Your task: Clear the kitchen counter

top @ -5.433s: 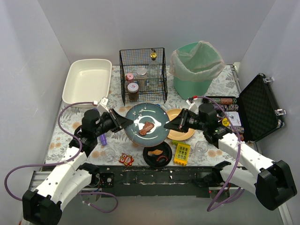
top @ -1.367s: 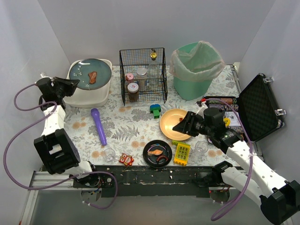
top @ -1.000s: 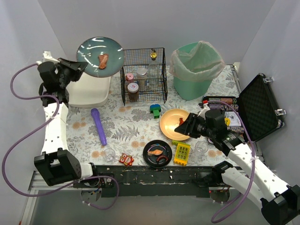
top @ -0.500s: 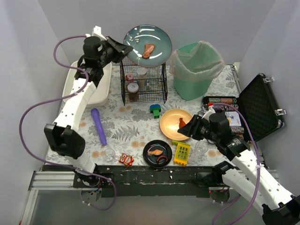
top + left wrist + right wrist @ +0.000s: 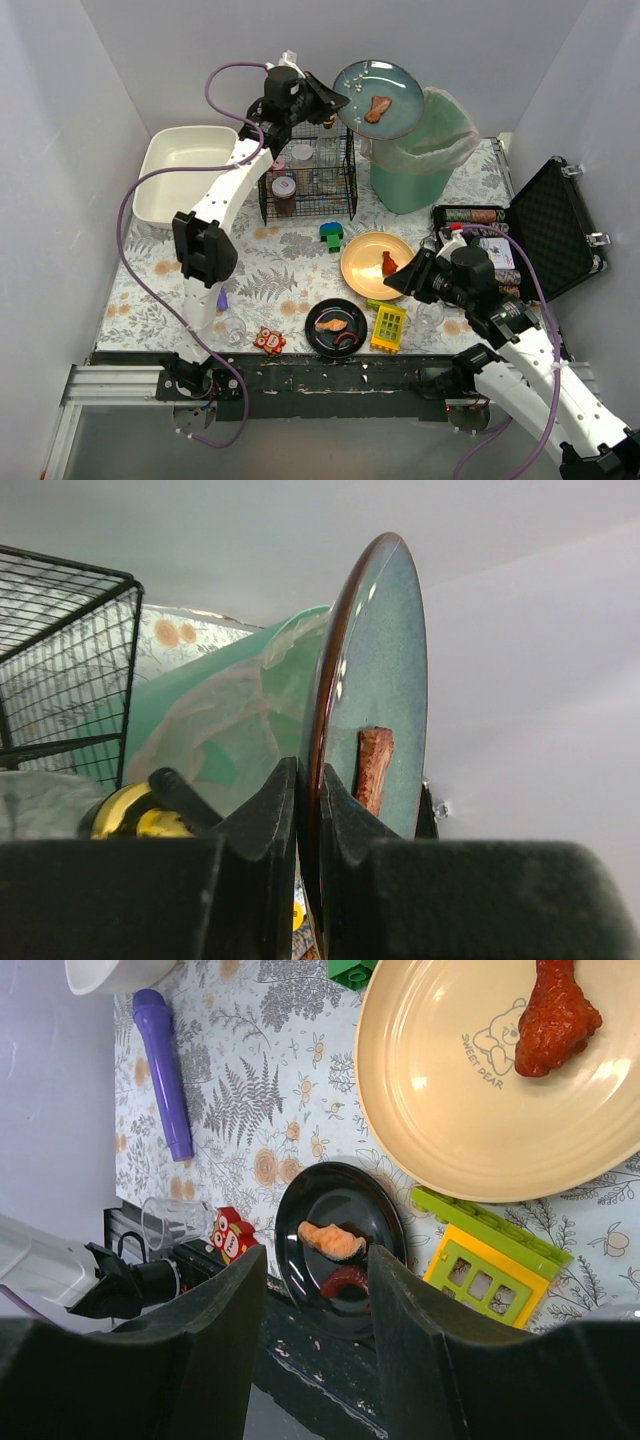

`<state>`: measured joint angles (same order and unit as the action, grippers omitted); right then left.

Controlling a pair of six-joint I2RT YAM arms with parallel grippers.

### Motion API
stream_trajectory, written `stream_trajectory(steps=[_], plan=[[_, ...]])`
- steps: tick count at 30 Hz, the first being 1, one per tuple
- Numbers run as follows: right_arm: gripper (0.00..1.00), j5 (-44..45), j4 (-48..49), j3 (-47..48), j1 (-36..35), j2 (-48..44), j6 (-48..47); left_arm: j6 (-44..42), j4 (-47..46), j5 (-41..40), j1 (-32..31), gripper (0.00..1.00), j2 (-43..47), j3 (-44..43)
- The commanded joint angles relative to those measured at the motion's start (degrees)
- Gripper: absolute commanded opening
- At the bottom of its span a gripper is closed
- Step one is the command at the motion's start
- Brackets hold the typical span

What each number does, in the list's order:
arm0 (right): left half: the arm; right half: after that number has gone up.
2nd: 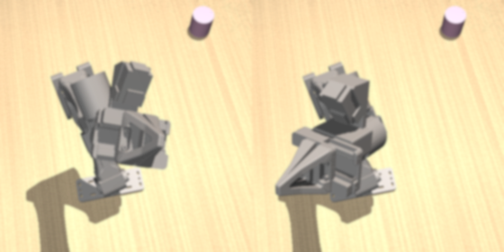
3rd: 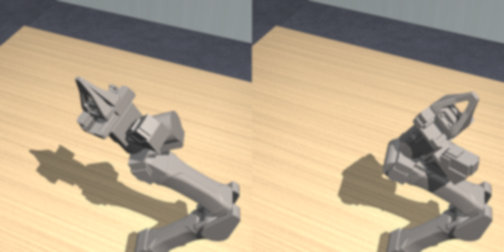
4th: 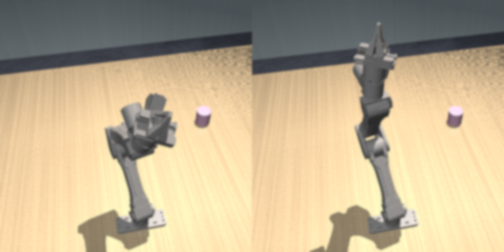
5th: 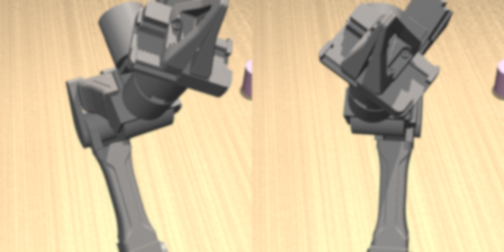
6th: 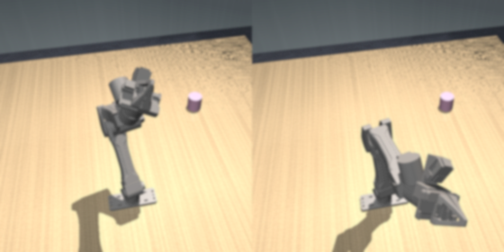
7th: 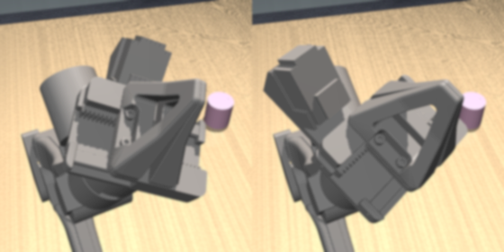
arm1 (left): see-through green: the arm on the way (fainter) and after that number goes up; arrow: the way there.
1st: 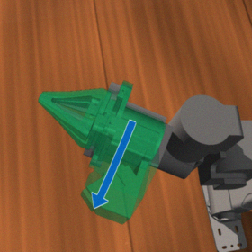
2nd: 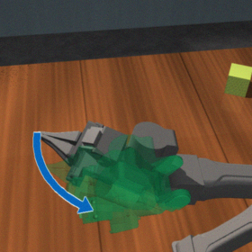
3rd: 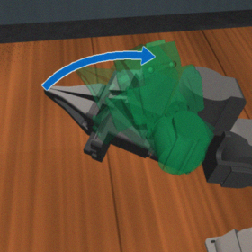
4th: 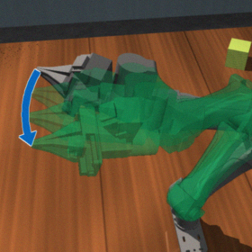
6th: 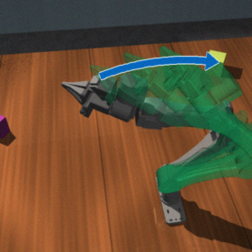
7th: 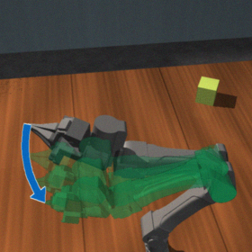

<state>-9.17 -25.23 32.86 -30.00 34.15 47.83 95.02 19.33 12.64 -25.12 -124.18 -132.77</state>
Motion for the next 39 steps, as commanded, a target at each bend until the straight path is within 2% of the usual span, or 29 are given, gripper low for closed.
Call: stream_trajectory(steps=[1,14,29,39], plan=[[0.52,1.4,-0.4,-0.6,0.3,-1.0,0.3,3.3,-11.0,-1.2,-2.9,0.0,1.3,-7.9],[0.52,2.0,-1.1,-1.0,0.4,-1.9,0.6,-1.2,-19.0,-11.3,-9.6,0.0,-2.3,-7.5],[0.51,2.2,-2.0,-1.7,0.3,-3.8,1.0,-5.3,-28.7,-24.3,-11.5,0.0,-4.5,-6.5],[0.5,2.6,-2.3,-2.5,0.4,-5.1,1.1,-12.5,-37.1,-30.0,-13.7,0.0,-8.4,-7.0]])
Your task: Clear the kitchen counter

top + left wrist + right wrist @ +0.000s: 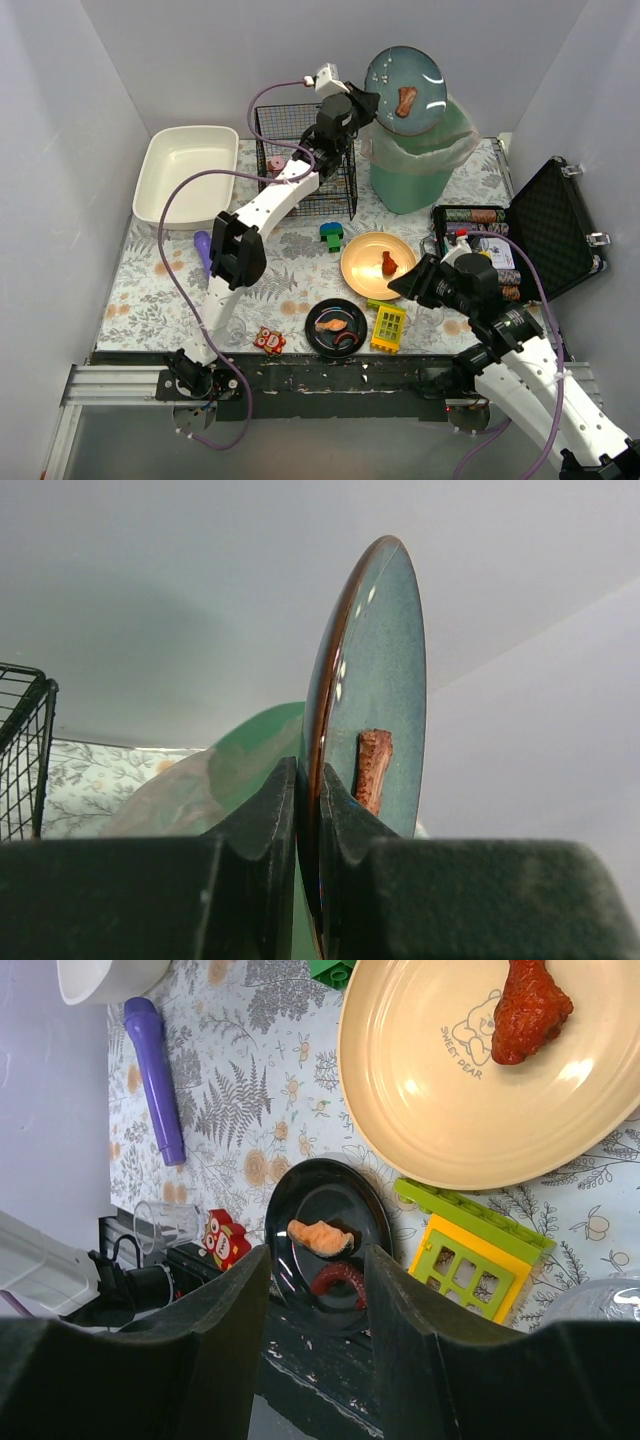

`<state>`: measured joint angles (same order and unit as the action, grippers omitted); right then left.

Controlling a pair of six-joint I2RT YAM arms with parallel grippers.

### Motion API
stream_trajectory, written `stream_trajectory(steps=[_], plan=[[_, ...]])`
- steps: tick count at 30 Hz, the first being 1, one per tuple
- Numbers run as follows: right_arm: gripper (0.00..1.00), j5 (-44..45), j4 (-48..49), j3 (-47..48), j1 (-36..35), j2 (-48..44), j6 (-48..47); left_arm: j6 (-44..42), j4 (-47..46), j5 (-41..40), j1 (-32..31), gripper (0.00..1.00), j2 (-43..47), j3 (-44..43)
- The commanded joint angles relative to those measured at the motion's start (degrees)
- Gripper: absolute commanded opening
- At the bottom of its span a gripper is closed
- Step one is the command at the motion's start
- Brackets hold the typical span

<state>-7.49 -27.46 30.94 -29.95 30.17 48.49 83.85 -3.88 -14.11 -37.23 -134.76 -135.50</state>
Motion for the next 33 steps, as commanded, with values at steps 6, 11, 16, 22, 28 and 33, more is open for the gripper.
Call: stream_trajectory(steps=[6,11,16,22,28,33], plan=[[0.5,1.0,0.0,-1.4,0.2,-1.7,1.1,-7.9,-20.1,-4.5,-3.4,0.0,0.5,-4.1],[0.49,0.7,0.5,-2.1,0.3,-1.8,1.5,-15.1,-24.6,-2.9,-4.7,0.0,-0.2,-3.8],[0.49,0.5,0.7,-2.5,0.3,-2.0,1.5,-21.9,-26.8,-1.7,-5.5,0.0,-0.5,-3.5],[0.49,0.1,1.3,-2.8,0.2,-2.0,1.9,-27.2,-27.8,-2.8,-5.7,0.0,0.0,-3.6],[0.48,-0.2,1.7,-3.2,0.2,-1.9,2.0,-29.9,-28.7,-4.3,-5.7,0.0,1.8,-3.9],[0.47,-0.6,1.9,-3.5,0.3,-1.8,2.4,-27.7,-29.4,-4.5,-5.7,0.0,4.1,-4.2]])
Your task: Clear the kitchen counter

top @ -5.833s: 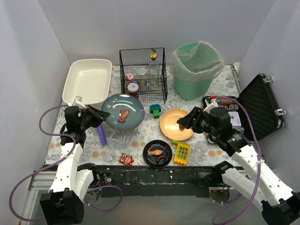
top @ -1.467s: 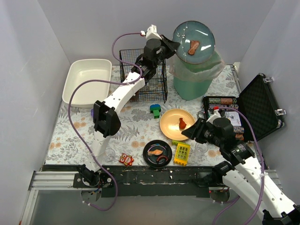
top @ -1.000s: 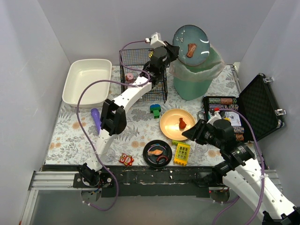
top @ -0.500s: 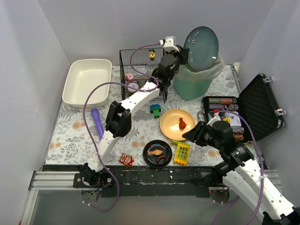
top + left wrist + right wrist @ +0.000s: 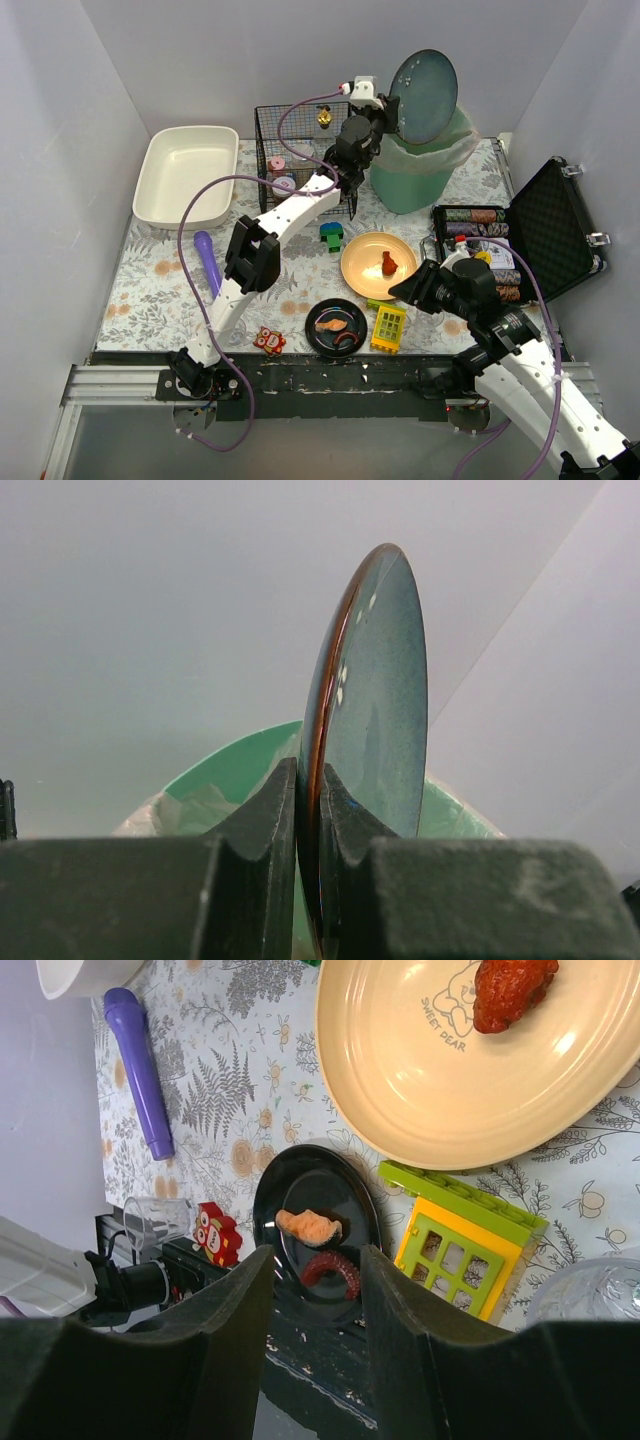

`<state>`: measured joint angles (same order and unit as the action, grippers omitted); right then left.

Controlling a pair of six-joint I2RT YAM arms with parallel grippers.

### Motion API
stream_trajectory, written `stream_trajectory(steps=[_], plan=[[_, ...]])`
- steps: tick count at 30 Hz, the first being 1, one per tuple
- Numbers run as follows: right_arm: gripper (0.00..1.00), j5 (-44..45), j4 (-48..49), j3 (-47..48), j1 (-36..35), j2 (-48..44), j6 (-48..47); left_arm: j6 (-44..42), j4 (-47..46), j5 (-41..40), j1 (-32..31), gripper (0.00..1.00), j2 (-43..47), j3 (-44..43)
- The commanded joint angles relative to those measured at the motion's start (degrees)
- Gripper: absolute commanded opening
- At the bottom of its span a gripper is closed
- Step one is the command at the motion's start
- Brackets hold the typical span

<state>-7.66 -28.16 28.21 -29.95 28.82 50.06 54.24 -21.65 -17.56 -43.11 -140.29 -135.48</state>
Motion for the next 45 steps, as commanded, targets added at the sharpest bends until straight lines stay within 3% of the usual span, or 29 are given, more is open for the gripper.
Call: stream_trajectory(steps=[1,12,19,25,33,38,45], plan=[[0.47,-0.7,2.8,-0.9,0.2,-0.4,0.8,2.9,-11.6,-1.2,0.2,0.0,10.4,-4.1],[0.45,-1.0,3.1,-1.1,0.2,-1.0,1.9,8.1,-7.3,-4.7,0.3,0.0,24.9,3.7],[0.45,-0.7,3.2,-1.0,0.2,-0.4,0.2,9.4,-2.3,-10.5,1.4,0.0,43.0,20.8],[0.52,-1.0,2.4,0.0,0.3,0.7,-1.5,9.7,2.6,-15.7,4.2,0.0,59.2,36.6],[0.53,-1.1,2.3,0.4,0.3,1.8,-1.8,12.4,12.3,-21.5,11.1,0.0,77.4,49.9],[0.53,-1.8,2.1,0.3,0.3,2.1,-1.4,12.2,15.8,-27.1,12.2,0.0,85.3,55.0],[0.53,-2.4,1.3,-0.1,0.3,1.4,-1.0,10.8,20.6,-31.2,12.3,0.0,88.1,58.3]])
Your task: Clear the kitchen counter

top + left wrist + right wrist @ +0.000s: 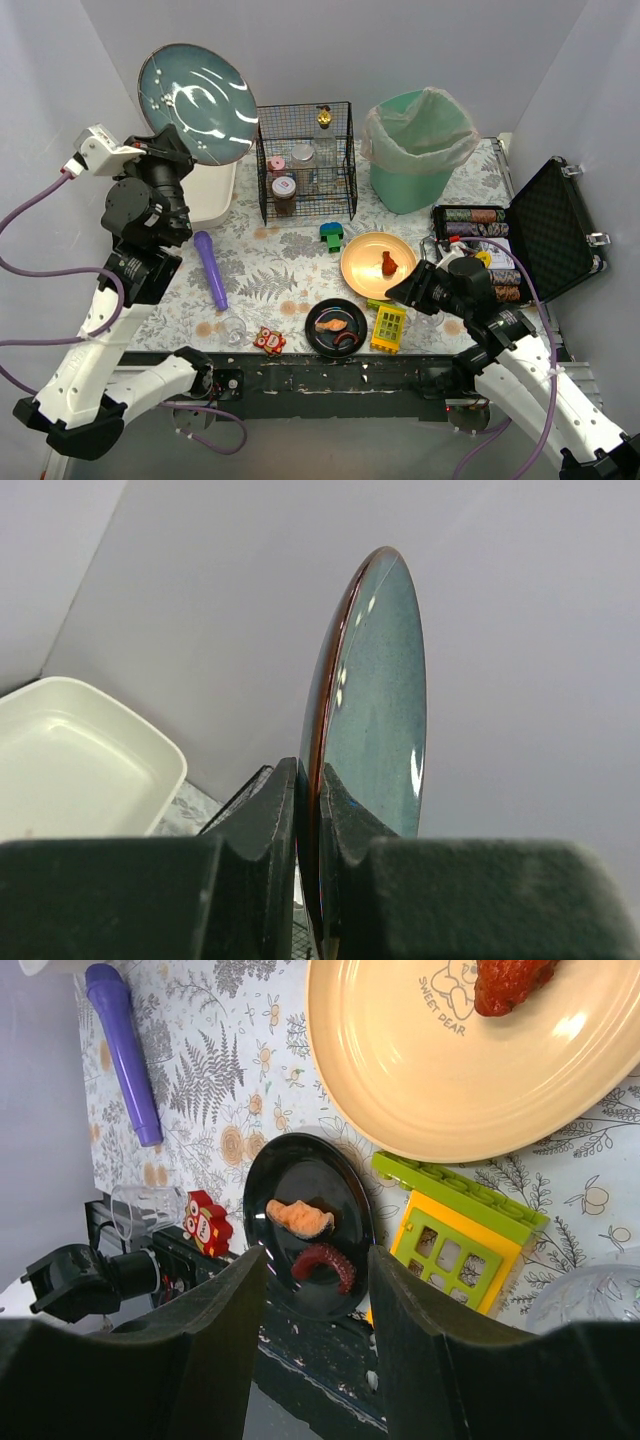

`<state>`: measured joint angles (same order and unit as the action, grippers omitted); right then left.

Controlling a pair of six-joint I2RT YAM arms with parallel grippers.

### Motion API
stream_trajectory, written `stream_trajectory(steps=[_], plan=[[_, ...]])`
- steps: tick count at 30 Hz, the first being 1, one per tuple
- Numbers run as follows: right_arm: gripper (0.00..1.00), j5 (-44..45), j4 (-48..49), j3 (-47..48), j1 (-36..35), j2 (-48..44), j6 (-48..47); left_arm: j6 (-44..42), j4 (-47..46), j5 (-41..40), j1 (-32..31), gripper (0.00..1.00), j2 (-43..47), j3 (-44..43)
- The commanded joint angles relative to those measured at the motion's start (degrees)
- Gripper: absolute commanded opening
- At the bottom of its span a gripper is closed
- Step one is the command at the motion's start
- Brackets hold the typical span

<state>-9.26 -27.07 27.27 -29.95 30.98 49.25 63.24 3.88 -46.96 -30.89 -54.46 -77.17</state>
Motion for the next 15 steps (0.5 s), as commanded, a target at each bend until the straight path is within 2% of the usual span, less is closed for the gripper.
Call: stream_trajectory(steps=[1,7,15], plan=[[0.53,-0.7,0.0,0.9,0.3,-0.8,-0.1,1.9,-4.8,-2.0,0.2,0.0,2.2,0.4],[0.53,-0.1,-1.4,0.8,0.3,-2.4,0.1,5.7,-1.4,0.8,3.3,0.0,0.6,1.7],[0.53,-0.1,-1.9,0.2,0.3,-3.5,0.1,17.7,6.0,18.3,19.7,0.0,-3.3,0.7]])
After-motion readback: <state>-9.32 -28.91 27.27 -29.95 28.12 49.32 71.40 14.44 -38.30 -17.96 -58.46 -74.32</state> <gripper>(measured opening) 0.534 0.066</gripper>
